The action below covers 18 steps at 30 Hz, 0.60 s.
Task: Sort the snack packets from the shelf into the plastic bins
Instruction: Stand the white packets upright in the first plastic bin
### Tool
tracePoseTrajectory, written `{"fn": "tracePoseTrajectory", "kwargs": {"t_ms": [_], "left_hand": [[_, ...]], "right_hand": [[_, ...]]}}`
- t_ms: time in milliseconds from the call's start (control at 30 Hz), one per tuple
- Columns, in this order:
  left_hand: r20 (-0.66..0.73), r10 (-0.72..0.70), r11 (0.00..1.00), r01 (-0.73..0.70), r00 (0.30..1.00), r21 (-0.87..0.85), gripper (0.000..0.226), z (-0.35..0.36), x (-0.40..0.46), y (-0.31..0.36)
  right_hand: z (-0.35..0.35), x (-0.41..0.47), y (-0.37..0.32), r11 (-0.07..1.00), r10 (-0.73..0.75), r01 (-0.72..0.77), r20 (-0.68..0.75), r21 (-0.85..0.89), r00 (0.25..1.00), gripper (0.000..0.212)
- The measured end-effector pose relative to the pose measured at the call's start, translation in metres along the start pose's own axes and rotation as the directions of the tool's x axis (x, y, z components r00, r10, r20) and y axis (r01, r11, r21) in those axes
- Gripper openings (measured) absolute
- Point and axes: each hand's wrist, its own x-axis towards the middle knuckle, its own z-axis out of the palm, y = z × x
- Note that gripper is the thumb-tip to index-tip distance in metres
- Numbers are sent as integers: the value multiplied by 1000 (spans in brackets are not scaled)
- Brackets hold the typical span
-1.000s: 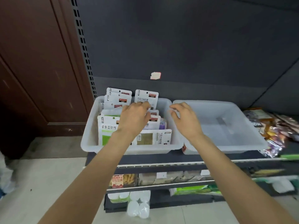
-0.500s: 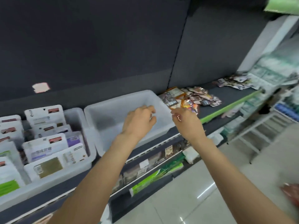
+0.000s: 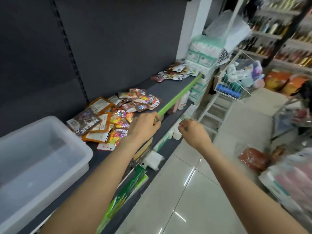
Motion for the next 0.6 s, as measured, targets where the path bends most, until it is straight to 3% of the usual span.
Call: {"fn": "tracePoseTrajectory", "kwargs": {"t_ms": [200,600], "left_hand": [[115,98,960,-63,989,-273,21,50,104,11],[188,140,987,-122,972,-104,21,94,323,38]], "right_hand": [[-9,84,69,995,68,-69,23,68,997,29],[-44,272,149,988,153,-153,13,38,988,31]]}}
